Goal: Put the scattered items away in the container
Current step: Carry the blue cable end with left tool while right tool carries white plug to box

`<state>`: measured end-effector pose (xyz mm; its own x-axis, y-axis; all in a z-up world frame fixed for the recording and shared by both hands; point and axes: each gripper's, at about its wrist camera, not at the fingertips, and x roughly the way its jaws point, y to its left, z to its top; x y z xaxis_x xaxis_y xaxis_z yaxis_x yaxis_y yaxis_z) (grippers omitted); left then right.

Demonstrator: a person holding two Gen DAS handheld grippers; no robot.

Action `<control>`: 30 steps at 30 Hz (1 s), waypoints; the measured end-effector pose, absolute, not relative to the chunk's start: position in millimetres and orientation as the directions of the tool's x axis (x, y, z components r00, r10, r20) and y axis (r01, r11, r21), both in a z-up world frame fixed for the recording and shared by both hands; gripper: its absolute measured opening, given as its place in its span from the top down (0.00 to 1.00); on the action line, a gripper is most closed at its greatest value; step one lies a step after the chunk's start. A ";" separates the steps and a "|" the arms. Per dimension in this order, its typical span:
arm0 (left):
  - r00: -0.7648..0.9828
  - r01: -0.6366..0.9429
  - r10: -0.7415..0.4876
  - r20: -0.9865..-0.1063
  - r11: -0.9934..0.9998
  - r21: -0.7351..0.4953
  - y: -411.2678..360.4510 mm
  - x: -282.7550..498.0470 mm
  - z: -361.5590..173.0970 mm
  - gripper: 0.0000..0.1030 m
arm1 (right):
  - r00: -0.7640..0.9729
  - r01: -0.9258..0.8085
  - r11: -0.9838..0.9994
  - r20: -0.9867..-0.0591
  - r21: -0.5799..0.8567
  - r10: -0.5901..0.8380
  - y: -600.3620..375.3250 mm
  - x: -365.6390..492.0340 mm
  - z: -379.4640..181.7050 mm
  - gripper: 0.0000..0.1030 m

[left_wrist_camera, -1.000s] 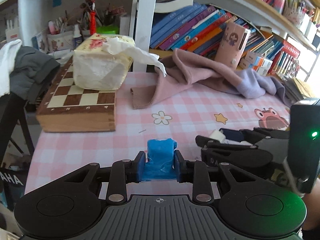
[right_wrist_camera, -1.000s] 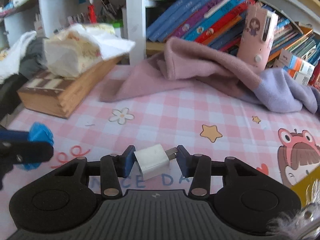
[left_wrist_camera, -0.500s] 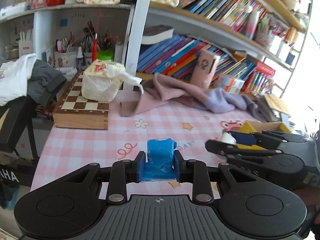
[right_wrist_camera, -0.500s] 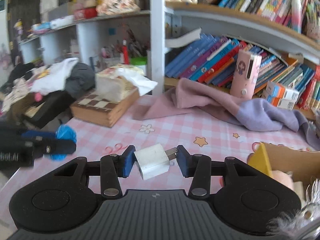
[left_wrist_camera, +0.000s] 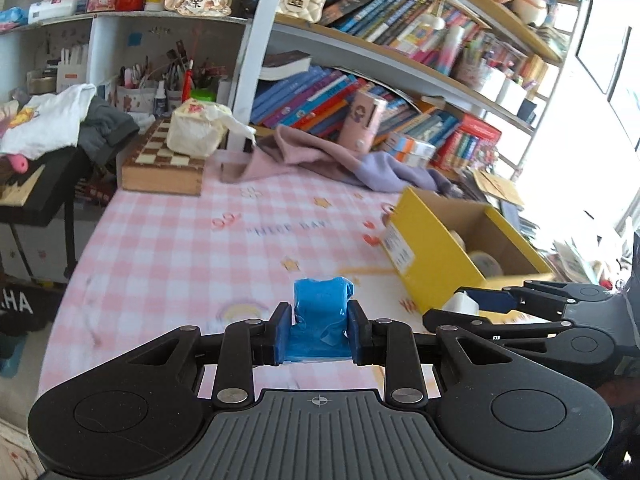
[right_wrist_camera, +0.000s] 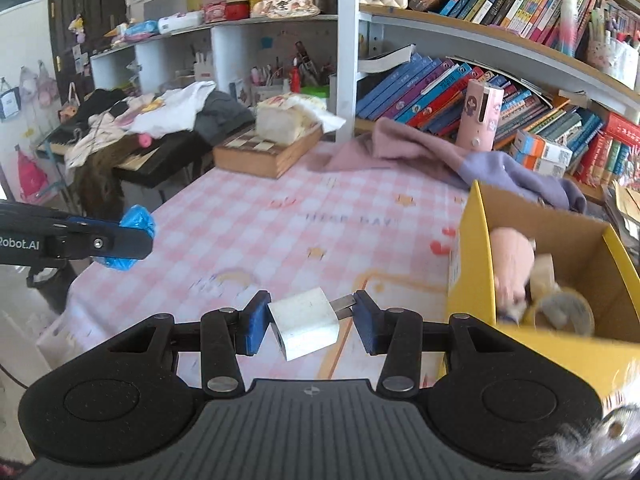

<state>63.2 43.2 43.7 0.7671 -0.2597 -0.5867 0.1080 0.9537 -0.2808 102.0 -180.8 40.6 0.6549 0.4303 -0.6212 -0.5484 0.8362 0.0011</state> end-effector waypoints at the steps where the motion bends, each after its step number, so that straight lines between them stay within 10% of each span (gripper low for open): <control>1: 0.765 0.112 -0.266 -0.587 0.952 -0.285 40.4 54.2 42.5 0.74 | 0.656 -0.549 0.836 -0.622 -0.005 0.427 -182.4 92.0 40.3 0.59; 30: 0.610 0.389 -0.542 -0.578 0.840 -0.377 -57.4 12.3 27.7 0.74 | 0.694 -0.234 0.971 -0.689 0.057 0.208 -290.8 -5.7 39.6 0.59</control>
<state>12.3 -57.4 27.7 0.6104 -0.5420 -0.5776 0.3891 0.8404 -0.3773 -5.7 -290.8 39.6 0.6940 0.2079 -0.6893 -0.2338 0.9706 0.0574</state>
